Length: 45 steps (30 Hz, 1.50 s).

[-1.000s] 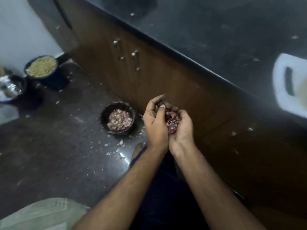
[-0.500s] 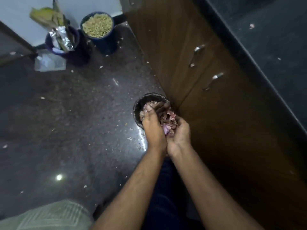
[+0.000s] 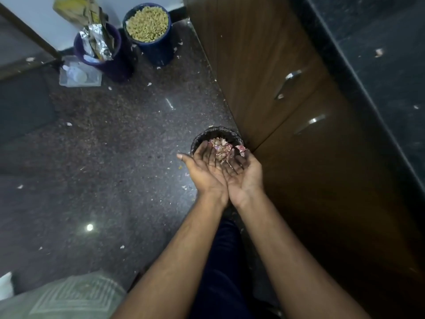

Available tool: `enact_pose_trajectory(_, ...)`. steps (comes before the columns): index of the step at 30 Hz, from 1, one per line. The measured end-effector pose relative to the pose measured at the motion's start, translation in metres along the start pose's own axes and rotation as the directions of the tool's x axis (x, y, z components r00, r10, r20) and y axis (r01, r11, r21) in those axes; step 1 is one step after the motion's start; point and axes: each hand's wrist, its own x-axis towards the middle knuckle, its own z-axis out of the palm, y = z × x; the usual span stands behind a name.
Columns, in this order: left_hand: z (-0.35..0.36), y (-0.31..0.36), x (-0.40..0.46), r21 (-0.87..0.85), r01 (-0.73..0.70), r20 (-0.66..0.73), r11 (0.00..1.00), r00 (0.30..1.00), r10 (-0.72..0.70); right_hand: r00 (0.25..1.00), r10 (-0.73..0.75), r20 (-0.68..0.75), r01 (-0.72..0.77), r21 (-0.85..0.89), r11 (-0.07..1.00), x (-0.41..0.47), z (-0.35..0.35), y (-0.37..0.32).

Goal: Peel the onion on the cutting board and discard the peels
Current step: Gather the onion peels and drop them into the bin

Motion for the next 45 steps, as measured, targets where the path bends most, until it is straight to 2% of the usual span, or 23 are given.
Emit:
enact_pose_trajectory(8, -0.008, 0.011, -0.100, 0.048, -0.021, 0.110, 0.999, 0.994, 0.016, 0.994, -0.092, 0.058, 0.095, -0.040, 0.995, -0.096, -0.039, -0.007)
enact_pose_trajectory(15, -0.004, 0.000, -0.227, 0.142, -0.002, 0.250, 0.990, 0.968, -0.034, 0.961, -0.265, 0.080, 0.269, -0.045, 0.962, -0.203, -0.105, -0.031)
enact_pose_trajectory(20, 0.006, -0.025, -0.307, 0.289, -0.049, 0.398, 0.956, 0.915, -0.073, 0.880, -0.473, 0.042, 0.475, -0.043, 0.879, -0.266, -0.154, -0.063)
enact_pose_trajectory(24, 0.022, -0.037, -0.335, 0.310, -0.060, 0.455, 0.949, 0.886, -0.092, 0.848, -0.528, -0.030, 0.527, -0.053, 0.848, -0.283, -0.169, -0.081)
enact_pose_trajectory(27, 0.036, -0.034, -0.333, 0.325, -0.079, 0.460, 0.942, 0.884, -0.084, 0.842, -0.539, -0.030, 0.537, -0.055, 0.842, -0.279, -0.159, -0.084)
enact_pose_trajectory(30, 0.045, -0.021, -0.312, 0.311, -0.107, 0.457, 0.944, 0.888, -0.050, 0.874, -0.486, 0.004, 0.478, -0.187, 0.858, -0.270, -0.138, -0.080)
enact_pose_trajectory(32, 0.051, -0.007, -0.287, 0.296, -0.106, 0.412, 0.949, 0.911, -0.027, 0.906, -0.423, 0.012, 0.416, -0.213, 0.884, -0.256, -0.115, -0.078)
enact_pose_trajectory(38, 0.074, 0.043, -0.196, 0.267, -0.087, 0.230, 0.960, 0.973, 0.024, 0.975, -0.220, -0.042, 0.214, -0.124, 0.969, -0.195, -0.029, -0.080)
enact_pose_trajectory(45, 0.098, 0.100, -0.105, 0.272, -0.097, 0.132, 0.957, 0.989, 0.063, 0.992, -0.124, -0.009, 0.114, -0.315, 0.942, -0.139, 0.063, -0.084)
